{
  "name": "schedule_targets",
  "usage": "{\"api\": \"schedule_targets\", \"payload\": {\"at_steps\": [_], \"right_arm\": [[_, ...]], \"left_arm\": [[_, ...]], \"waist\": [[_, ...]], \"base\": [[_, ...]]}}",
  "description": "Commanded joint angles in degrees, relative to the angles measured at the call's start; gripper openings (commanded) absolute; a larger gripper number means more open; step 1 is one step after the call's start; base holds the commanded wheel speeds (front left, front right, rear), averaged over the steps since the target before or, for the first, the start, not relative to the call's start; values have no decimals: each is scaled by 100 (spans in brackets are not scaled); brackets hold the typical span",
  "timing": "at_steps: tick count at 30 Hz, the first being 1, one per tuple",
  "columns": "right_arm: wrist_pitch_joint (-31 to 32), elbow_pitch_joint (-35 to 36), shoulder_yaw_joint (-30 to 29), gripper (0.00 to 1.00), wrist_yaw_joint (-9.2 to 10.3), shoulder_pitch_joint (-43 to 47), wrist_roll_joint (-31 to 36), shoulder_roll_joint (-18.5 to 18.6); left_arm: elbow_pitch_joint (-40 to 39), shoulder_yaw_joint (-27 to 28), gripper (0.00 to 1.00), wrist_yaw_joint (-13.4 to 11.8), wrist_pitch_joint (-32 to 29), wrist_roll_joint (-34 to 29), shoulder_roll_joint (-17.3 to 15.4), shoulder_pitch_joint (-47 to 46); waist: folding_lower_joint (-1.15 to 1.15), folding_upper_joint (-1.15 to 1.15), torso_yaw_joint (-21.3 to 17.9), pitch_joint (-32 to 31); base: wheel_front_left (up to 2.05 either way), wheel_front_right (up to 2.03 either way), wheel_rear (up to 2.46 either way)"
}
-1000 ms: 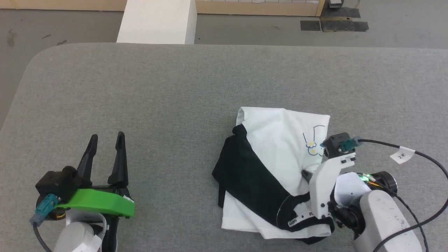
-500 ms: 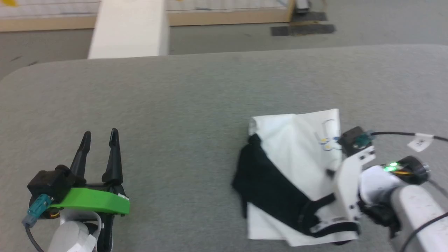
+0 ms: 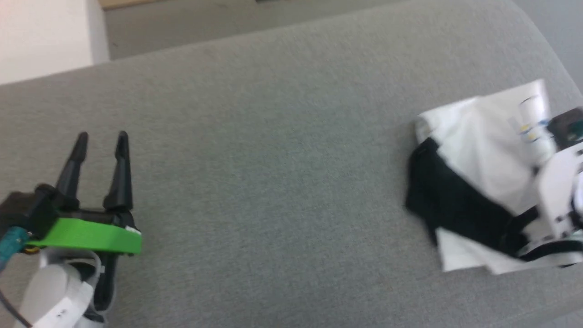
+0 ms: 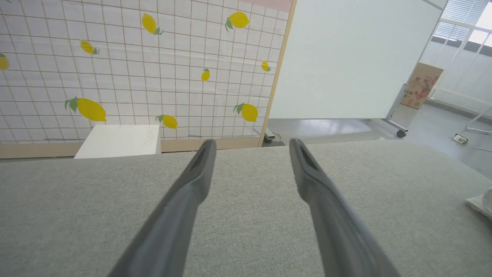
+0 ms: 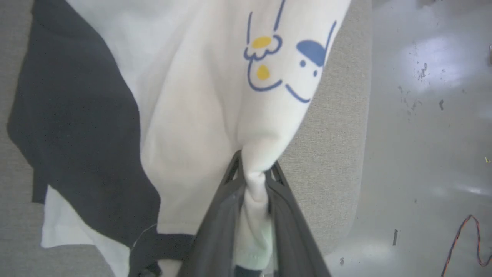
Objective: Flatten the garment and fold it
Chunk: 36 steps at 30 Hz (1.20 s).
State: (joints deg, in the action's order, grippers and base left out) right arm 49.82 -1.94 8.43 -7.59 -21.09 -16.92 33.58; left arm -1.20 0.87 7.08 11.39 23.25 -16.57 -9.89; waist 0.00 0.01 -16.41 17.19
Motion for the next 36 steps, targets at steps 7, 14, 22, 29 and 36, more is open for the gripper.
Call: {"api": "schedule_targets", "payload": {"at_steps": [7, 14, 22, 29, 36], "right_arm": [[-248, -560, -688, 0, 10, -536, 557, 401], [-348, -1055, -1442, 0, 10, -915, 1156, 468], [-482, -1371, -2327, 20, 10, -1260, 1902, 20], [-773, -1382, -2641, 100, 10, -1418, 2218, -219], [-1758, -857, -2436, 100, 10, -2097, 1616, -413]], "left_arm": [[-452, 214, 100, -22, -193, 18, -337, -160], [-830, 441, 100, -97, -322, 53, -568, -132], [-1289, 732, 100, -203, -565, 87, -849, 70], [-1472, 851, 100, -288, -704, 107, -943, 229], [-1199, 683, 100, -321, -554, 139, -755, 275]], "waist": [[0, -1, 186, 1394], [0, -1, 310, 1794], [0, -1, 173, 2063], [0, -1, 36, 1955], [0, -1, 45, 1278]], "base": [[0, 0, 0], [0, 0, 0], [0, 0, 0], [0, 0, 0], [0, 0, 0]]}}
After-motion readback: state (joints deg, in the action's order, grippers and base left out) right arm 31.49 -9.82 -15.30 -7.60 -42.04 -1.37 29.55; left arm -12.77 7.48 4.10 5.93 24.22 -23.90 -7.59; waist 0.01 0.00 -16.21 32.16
